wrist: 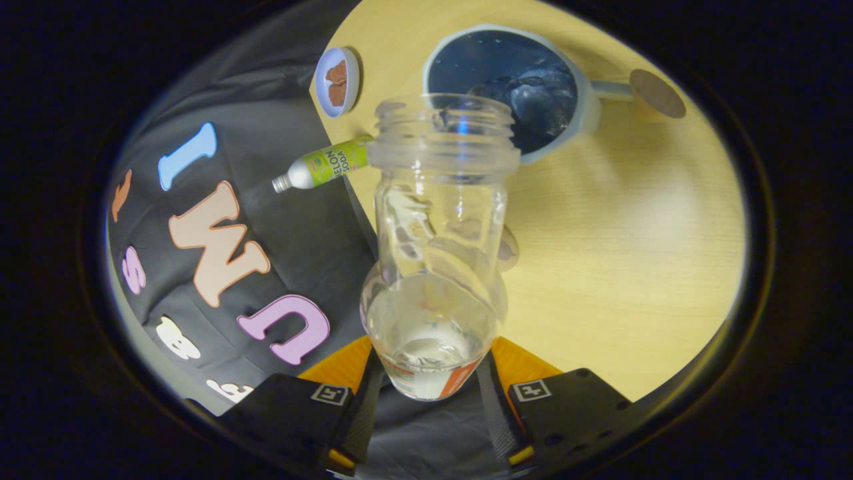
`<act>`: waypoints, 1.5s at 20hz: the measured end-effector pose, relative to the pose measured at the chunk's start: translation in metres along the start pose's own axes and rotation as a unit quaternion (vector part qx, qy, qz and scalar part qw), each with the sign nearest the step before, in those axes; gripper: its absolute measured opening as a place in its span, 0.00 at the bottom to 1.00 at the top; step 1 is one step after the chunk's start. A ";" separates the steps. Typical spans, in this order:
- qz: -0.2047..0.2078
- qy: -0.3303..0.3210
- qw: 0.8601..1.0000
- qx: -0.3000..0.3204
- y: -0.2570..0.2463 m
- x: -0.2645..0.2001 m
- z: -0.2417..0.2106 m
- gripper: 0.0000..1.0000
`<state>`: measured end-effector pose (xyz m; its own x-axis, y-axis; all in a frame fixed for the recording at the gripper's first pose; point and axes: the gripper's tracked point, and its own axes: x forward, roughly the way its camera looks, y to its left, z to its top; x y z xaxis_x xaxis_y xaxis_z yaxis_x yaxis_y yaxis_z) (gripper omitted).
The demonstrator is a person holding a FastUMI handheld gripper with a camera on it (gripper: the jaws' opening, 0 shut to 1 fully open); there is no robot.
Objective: Take the bottle from table, then pour the juice into the cup, finally place the bottle on the coaster
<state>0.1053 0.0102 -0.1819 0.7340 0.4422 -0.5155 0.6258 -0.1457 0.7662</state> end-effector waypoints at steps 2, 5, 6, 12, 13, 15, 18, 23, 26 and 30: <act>0.003 0.002 1.000 0.005 0.004 0.000 -0.002 0.74; 0.005 0.007 1.000 0.011 0.007 0.001 -0.004 0.74; 0.005 0.007 1.000 0.013 0.008 0.001 -0.004 0.73; 0.009 0.010 1.000 0.024 0.012 -0.001 -0.006 0.73; 0.010 0.011 1.000 0.026 0.013 -0.001 -0.006 0.73; 0.010 0.011 0.999 0.029 0.015 -0.001 -0.006 0.73; 0.011 0.012 0.999 0.032 0.016 -0.002 -0.007 0.73; 0.010 0.015 0.999 0.045 0.020 -0.001 -0.006 0.73; 0.011 0.015 0.998 0.055 0.022 -0.002 -0.004 0.73; 0.009 0.019 0.997 0.068 0.025 -0.001 -0.005 0.73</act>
<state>0.1190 0.0104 -0.1605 0.7368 0.4715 -0.4846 0.6440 -0.2711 0.7153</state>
